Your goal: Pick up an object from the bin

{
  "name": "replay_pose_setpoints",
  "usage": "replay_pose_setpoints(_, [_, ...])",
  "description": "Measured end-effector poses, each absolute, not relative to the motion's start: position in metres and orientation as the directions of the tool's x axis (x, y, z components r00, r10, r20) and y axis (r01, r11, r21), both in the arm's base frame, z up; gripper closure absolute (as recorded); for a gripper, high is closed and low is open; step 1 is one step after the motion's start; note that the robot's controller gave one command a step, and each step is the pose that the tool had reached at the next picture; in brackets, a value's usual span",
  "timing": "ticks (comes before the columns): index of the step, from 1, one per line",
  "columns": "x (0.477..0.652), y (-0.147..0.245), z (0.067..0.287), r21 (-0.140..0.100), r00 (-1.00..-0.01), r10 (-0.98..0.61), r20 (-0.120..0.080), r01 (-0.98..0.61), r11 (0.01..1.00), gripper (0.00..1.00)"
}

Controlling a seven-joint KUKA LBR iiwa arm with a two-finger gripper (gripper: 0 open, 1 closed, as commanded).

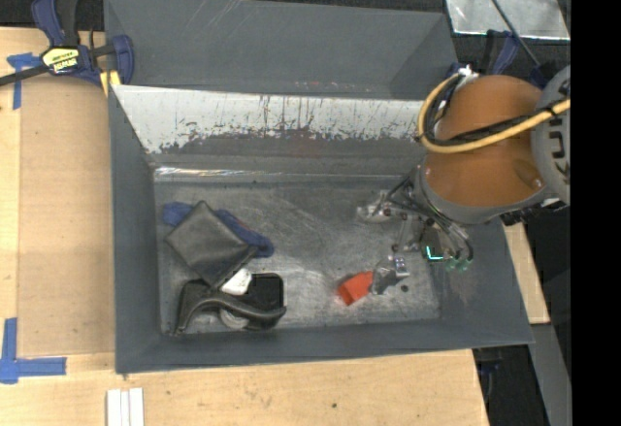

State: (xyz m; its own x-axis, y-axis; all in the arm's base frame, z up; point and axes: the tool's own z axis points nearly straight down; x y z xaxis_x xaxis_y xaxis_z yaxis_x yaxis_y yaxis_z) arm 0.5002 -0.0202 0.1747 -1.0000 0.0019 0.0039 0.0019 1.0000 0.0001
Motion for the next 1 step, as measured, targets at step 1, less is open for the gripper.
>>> replay_pose_setpoints(1, [0.5061,-0.0394,0.0726,-0.001,-0.987,-0.158,-0.007,-0.158,0.987,0.00])
